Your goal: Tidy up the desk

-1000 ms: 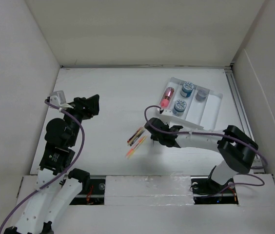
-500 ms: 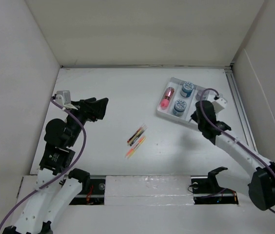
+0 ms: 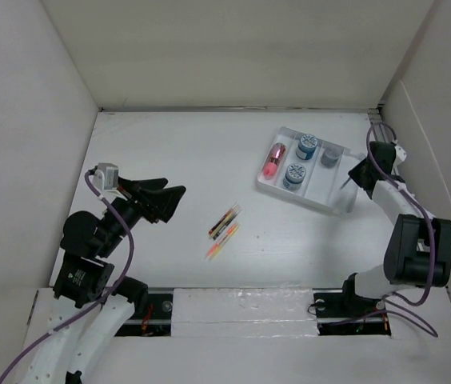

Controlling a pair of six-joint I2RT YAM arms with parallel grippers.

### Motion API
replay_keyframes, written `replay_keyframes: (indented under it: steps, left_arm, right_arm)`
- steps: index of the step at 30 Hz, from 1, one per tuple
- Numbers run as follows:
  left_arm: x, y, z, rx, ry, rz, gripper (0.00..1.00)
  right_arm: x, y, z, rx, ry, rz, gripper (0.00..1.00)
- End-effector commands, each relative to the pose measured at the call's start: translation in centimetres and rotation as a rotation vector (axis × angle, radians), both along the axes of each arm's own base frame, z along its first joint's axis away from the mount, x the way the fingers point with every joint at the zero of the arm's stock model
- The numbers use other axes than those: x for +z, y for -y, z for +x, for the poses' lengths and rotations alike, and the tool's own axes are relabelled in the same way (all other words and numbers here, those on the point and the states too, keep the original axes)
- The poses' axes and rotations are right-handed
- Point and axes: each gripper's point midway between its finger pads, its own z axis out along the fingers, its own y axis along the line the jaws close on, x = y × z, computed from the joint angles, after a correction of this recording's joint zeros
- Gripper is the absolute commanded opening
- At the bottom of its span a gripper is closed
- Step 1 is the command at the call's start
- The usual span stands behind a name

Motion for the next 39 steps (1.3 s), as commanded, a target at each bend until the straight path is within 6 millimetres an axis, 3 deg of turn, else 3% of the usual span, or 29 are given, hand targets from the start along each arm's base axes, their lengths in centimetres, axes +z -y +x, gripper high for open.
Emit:
replay_keyframes:
  steps: [1,6,10,14,15,16,17,19,21,22,24,26,27,28,29,30,33,34,36,39]
  left_arm:
    - [-1.8,0.3,-0.6,-0.028,-0.031,0.026,0.67]
    - [-5.5,-0.6,-0.4,0.018,-0.087,0.093,0.67]
    - [-5.6,-1.2,-0.9,0.038,-0.075,0.116,0.67]
    - [-5.7,-2.9,-0.8,0.13,-0.08,0.121,0.68]
    - [-5.7,-2.9,-1.0,0.131,-0.073,0.118,0.68]
    - [-5.5,-3.0,-1.2,0.13,-0.062,0.11,0.68]
    - [-5.6,-3.0,-1.2,0.13,-0.061,0.112,0.69]
    - [-5.9,-2.8,-0.9,0.126,-0.074,0.118,0.69]
    - [-6.1,-2.6,-0.8,0.118,-0.081,0.122,0.69]
    - [-6.2,-2.6,-0.7,0.118,-0.085,0.126,0.69]
    - [-6.3,-2.5,-0.6,0.116,-0.087,0.129,0.69]
    - [-6.4,-2.5,-0.6,0.115,-0.087,0.129,0.69]
    - [-6.4,-2.5,-0.6,0.115,-0.09,0.127,0.69]
    - [-6.4,-2.5,-0.6,0.118,-0.089,0.128,0.69]
    - [-6.5,-2.5,-0.5,0.118,-0.093,0.128,0.69]
    - [-6.7,-2.5,-0.4,0.12,-0.101,0.13,0.69]
    - [-7.0,-2.3,-0.2,0.112,-0.113,0.131,0.69]
    - [-7.1,-2.2,-0.2,0.109,-0.115,0.133,0.69]
    - [-7.6,-1.9,0.1,0.094,-0.136,0.145,0.69]
    - [-8.1,-1.5,0.3,0.078,-0.157,0.158,0.68]
  right_arm:
    - [0.2,-0.2,1.8,0.093,-0.023,0.006,0.03]
    - [-0.8,0.5,2.7,0.121,-0.095,-0.038,0.02]
    - [-1.2,0.9,3.0,0.108,-0.133,-0.046,0.03]
    - [-1.4,3.3,2.4,-0.017,-0.189,-0.109,0.09]
    - [-1.3,3.6,2.2,-0.041,-0.185,-0.119,0.18]
    - [-1.1,3.8,2.2,-0.054,-0.174,-0.123,0.41]
    - [-0.7,3.9,2.3,-0.074,-0.159,-0.123,0.54]
    - [1.9,3.2,2.8,-0.085,-0.068,-0.154,0.71]
    - [2.3,2.5,2.6,-0.077,-0.057,-0.168,0.73]
    - [4.0,2.0,2.3,-0.08,-0.012,-0.176,0.73]
    - [6.1,-1.3,2.6,-0.018,0.079,-0.181,0.67]
    - [8.6,-4.5,1.3,0.054,0.173,-0.175,0.52]
    - [9.1,-7.6,0.9,0.138,0.207,-0.163,0.45]
    - [10.0,-9.2,0.6,0.175,0.255,-0.147,0.36]
    - [9.9,-10.1,-0.7,0.212,0.278,-0.149,0.36]
    - [10.6,-11.1,-1.3,0.233,0.311,-0.139,0.26]
    - [9.1,-12.0,-3.1,0.28,0.263,-0.118,0.1]
    - [8.7,-13.0,-3.9,0.307,0.258,-0.105,0.0]
    - [8.1,-15.4,-5.6,0.395,0.284,-0.051,0.0]
    - [7.7,-20.6,-8.2,0.522,0.322,0.059,0.0]
